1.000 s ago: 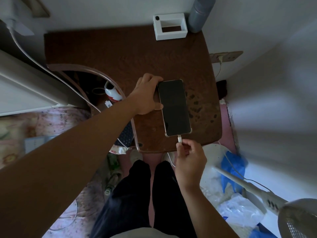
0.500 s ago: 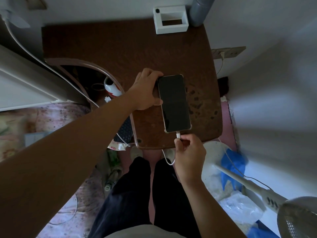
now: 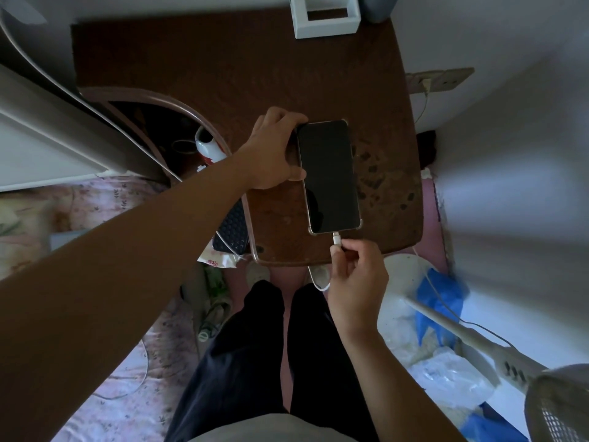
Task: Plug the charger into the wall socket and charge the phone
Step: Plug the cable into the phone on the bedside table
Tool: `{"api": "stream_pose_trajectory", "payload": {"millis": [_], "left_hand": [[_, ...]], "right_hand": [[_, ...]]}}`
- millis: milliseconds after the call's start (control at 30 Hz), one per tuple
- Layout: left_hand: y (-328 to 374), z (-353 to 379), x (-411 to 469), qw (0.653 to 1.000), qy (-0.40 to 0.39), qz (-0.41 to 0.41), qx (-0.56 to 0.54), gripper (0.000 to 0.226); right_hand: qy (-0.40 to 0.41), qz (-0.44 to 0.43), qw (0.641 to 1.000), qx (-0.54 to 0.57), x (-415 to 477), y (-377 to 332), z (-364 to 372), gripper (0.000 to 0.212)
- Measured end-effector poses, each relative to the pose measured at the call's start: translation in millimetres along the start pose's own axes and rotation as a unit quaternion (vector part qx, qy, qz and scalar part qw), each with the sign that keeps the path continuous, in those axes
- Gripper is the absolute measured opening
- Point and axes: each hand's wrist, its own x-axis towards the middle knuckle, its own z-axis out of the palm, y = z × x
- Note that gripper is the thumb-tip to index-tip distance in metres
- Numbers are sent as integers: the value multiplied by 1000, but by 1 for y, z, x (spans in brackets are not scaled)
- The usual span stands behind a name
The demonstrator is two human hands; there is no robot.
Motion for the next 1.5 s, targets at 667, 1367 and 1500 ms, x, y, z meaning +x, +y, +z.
{"api": "stream_pose_trajectory", "payload": {"millis": [667,1367,1500], "left_hand": [[-1,3,1,1000,6,-4,-11,87],[0,4,2,1000,10,3,9,88],[1,4,2,1000,7,-3,5,88]], "right_hand": [[-8,13,999,-39,10,-4,-3,8],[-19,1,998,-54,14,-4,-4,9],[-22,6,998,-53,15,-5,-5,10]]}}
